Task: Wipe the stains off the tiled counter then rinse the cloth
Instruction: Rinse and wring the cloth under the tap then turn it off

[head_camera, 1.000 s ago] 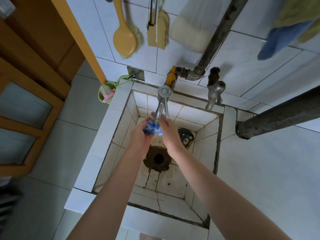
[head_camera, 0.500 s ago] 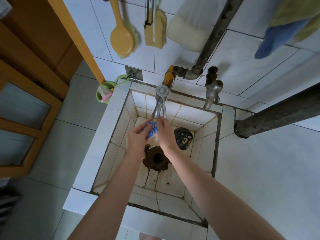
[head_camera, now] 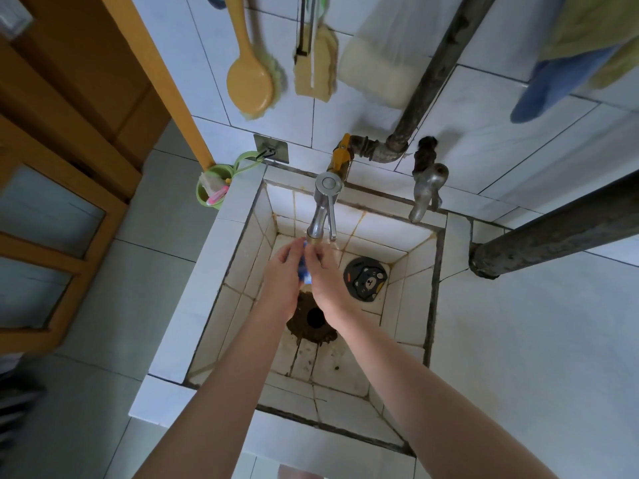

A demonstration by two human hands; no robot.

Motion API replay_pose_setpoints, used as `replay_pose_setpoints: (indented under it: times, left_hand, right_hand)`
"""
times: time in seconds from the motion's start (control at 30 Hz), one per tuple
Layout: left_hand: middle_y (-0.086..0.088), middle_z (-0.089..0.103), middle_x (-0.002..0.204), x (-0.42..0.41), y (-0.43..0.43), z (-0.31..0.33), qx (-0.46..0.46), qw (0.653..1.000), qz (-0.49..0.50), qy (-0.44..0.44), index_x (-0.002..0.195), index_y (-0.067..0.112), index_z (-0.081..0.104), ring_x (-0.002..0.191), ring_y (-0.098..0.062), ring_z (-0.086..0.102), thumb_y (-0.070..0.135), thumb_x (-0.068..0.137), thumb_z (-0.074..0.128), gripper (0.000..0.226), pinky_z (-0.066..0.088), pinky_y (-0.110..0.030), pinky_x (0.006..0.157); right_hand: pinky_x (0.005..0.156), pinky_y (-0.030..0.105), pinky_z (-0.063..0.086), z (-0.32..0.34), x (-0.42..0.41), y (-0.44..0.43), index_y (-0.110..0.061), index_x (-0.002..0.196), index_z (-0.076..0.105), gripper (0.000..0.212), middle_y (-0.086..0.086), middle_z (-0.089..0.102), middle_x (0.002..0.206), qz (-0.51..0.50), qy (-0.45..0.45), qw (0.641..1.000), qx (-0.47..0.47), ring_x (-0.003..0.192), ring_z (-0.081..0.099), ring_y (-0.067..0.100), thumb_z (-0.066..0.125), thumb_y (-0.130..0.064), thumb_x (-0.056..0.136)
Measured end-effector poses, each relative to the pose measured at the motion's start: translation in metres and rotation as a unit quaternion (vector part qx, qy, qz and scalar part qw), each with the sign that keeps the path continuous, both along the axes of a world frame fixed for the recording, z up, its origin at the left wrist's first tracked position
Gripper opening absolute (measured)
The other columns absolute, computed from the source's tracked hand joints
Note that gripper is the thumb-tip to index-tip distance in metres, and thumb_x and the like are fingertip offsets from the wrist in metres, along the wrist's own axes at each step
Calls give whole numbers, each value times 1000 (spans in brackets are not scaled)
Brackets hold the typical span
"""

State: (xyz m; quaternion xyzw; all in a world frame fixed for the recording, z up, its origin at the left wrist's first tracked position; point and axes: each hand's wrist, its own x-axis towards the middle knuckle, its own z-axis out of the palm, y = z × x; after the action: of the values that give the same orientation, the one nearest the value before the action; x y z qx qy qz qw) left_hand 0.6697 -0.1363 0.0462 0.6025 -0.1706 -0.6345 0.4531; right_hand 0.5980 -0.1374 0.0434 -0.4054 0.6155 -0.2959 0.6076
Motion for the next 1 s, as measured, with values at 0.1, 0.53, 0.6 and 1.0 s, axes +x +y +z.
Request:
replay_pose_setpoints:
  times: [0.1,0.53,0.6,1.0]
  left_hand:
    - [-11,63,111,-1,-1,-1,14,1000,-5,-8,117,8,57,97,-18,63,19,93,53,26,52,-22,74]
    - [-6,58,112,7,7,12,-23,985,-93,-146,109,19,55,101,-19,59,5,78,71,37,52,-19,71]
    - [-6,60,109,8,9,14,-28,985,-91,-146,110,17,56,95,-19,63,5,79,70,36,54,-21,72]
    - [-11,60,109,16,20,22,-39,980,-76,-179,113,10,60,93,-25,62,3,80,68,35,54,-16,61]
  right_hand:
    - [106,41,39,5,-5,2,-24,89,56,23,-4,60,94,-4,-17,1000,-3,105,56,22,36,-26,100]
    - [91,27,51,98,-67,0,-15,99,67,25,5,69,106,-20,-75,980,-183,100,65,19,47,-2,92]
    - [93,29,50,107,-66,4,-14,103,68,29,4,70,104,2,-55,979,-196,100,64,17,45,-3,89]
    - [94,8,32,123,-54,7,-15,121,62,48,-3,52,129,129,45,973,-188,121,44,5,34,8,89]
